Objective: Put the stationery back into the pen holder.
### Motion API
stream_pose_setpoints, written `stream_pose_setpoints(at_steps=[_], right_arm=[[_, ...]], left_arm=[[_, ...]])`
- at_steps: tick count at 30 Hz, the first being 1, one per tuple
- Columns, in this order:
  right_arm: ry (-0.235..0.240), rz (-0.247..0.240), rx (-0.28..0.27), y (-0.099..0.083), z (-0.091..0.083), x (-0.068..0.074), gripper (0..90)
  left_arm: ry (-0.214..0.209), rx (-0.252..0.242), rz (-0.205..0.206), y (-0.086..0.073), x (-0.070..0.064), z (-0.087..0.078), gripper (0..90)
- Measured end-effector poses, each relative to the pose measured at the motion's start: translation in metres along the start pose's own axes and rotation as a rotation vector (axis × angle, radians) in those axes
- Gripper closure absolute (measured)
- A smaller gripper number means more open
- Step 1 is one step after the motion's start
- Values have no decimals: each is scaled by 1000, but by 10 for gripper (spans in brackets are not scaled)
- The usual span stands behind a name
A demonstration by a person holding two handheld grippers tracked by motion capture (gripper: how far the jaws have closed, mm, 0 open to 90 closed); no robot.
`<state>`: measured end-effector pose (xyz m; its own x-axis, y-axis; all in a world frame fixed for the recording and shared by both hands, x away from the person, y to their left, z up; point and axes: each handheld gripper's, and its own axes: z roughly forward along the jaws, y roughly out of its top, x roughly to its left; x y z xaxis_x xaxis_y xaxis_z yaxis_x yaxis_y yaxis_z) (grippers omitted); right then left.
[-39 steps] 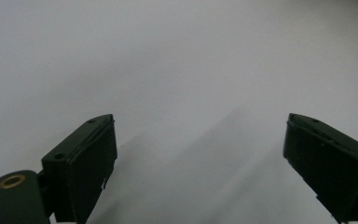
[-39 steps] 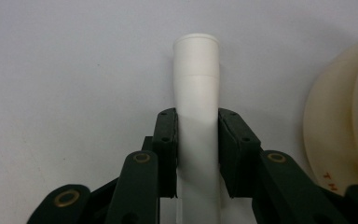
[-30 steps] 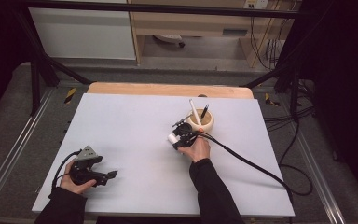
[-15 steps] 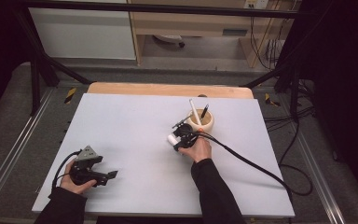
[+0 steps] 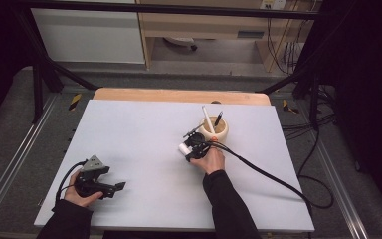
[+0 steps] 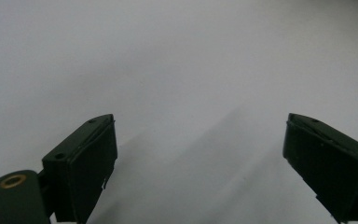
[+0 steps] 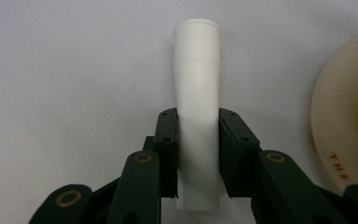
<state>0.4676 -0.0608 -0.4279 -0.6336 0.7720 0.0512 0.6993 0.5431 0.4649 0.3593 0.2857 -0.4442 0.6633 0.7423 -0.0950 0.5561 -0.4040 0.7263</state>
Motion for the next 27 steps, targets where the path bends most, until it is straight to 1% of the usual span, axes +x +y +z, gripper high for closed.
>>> stream_pose_setpoints(at_steps=[2, 6, 9, 10, 12, 16, 17, 18, 21, 23, 25, 27], right_arm=[[1, 7, -1, 0, 0, 0, 713], [-3, 3, -16, -1, -1, 0, 714], [19, 5, -15, -1, -4, 1, 714], [21, -1, -17, -1, -5, 1, 714], [22, -5, -34, -1, -9, 1, 714], [36, -6, -81, -1, -22, 2, 713], [43, -2, -95, -1, -26, 4, 713], [48, -10, -110, -2, -30, 4, 713], [59, -7, -160, -4, -41, 5, 713], [66, -9, -191, -6, -47, 5, 713], [79, -5, -219, -8, -54, 3, 713], [78, 2, -249, -12, -60, 1, 713]], left_arm=[[0, -1, 0, 0, 0, 0, 97], [0, -1, -2, 0, 0, 0, 97], [0, -2, -1, 0, 0, 0, 97], [0, -2, -1, 0, 0, 0, 97], [0, -2, -1, 0, 0, 0, 97], [0, -2, -1, 0, 0, 0, 97], [0, -2, -1, 0, 0, 0, 97], [0, -3, -1, 0, 0, 0, 97], [1, -3, -2, 0, 0, 0, 97], [1, -1, 2, 0, 1, -1, 97], [3, -3, -4, 0, 0, 0, 97], [3, -1, -6, 0, 1, 0, 97]])
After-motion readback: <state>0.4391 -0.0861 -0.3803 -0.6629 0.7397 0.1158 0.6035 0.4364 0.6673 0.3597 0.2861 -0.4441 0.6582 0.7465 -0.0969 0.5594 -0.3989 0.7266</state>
